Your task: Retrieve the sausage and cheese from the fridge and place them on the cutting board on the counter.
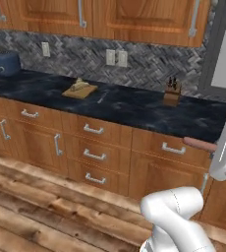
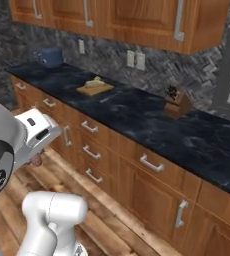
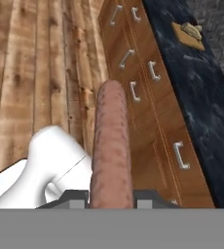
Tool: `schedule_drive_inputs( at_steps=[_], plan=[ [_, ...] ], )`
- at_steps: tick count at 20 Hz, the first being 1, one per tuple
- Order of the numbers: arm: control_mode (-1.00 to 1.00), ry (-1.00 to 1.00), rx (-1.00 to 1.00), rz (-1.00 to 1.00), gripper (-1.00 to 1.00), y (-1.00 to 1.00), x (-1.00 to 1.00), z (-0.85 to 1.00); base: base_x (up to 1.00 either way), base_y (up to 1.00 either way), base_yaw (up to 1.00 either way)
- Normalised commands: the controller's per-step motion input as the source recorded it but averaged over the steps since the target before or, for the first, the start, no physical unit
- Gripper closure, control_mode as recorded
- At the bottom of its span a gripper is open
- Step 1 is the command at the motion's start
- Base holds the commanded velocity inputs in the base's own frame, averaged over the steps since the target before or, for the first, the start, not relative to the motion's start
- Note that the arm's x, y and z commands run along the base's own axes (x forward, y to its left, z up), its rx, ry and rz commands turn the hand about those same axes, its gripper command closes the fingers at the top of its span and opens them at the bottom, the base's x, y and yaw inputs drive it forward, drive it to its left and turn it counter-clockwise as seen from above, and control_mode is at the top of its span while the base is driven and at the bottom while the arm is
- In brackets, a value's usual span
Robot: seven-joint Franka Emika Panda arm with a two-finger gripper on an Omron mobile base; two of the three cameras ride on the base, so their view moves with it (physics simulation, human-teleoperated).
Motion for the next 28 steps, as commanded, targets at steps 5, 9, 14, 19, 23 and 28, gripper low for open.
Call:
schedule_drive_inputs(
  at_steps=[5,9,14,19,23,28],
  plan=[
    [1.0,0.0,0.0,0.0,1.0,0.0,0.0,0.0,0.7,1.0,-0.41],
    [1.0,0.0,0.0,0.0,1.0,0.0,0.0,0.0,0.32,1.0,-0.47],
    [1.0,0.0,0.0,0.0,1.0,0.0,0.0,0.0,0.0,1.0,-0.48],
    [1.0,0.0,0.0,0.0,1.0,0.0,0.0,0.0,0.06,1.0,-0.28],
    [1.0,0.0,0.0,0.0,1.0,0.0,0.0,0.0,0.34,0.97,-0.2],
    [1.0,0.0,0.0,0.0,1.0,0.0,0.0,0.0,0.57,0.76,-0.12]
  ],
)
